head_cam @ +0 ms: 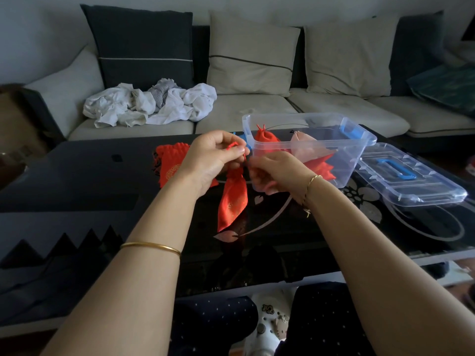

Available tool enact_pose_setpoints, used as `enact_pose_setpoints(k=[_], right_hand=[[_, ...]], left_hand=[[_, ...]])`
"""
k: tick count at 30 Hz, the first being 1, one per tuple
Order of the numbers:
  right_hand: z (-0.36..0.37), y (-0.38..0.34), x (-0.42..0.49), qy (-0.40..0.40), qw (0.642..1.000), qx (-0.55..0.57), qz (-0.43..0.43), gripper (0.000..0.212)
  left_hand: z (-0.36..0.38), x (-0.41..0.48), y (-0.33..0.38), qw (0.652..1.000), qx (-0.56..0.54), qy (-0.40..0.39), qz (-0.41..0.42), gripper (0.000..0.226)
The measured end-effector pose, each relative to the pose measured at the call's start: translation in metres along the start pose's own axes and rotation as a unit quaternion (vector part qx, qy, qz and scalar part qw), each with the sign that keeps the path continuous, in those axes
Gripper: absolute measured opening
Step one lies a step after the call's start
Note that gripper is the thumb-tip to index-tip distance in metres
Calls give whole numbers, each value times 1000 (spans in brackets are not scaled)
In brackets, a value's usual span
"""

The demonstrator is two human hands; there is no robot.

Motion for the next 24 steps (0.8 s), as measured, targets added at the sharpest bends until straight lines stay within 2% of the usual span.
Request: enact_pose_setpoints(k=[3,5,8,10,14,18,21,24], right_hand=[[-2,1,6,59,994,74,-52,25],[2,2,8,41,991,104,-78,25],[9,4,7,-3,980,190,-63,25],[10,4,6,-26,976,211,-41,23],[7,6,3,-81,966,246,2,23],[5,7,3,-111,963,246,4,21],[3,6,3,-107,963,249,3,20],[2,6,6,-39,978,201,-20,25]], left_hand=[[2,-3,6,997,57,-34,42,22],[4,-5,10,986,131,-30,94,26],[9,-5,13,941,286,17,178,24],[12,-5,12,913,340,63,216,23],[12,-6,10,885,358,149,259,27],[12,-7,9,878,348,180,273,24],[12,-6,8,885,339,187,258,24],[9,-1,3,916,291,177,214,20]])
Point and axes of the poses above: each hand's wrist, its own x-axis towards the middle knuckle, its own z-axis out of the palm, y = z × x, the point moved 2 cm from there along x, towards the middle knuckle, and after that the axes turned 14 degrees about x, right-handed, at the moved point
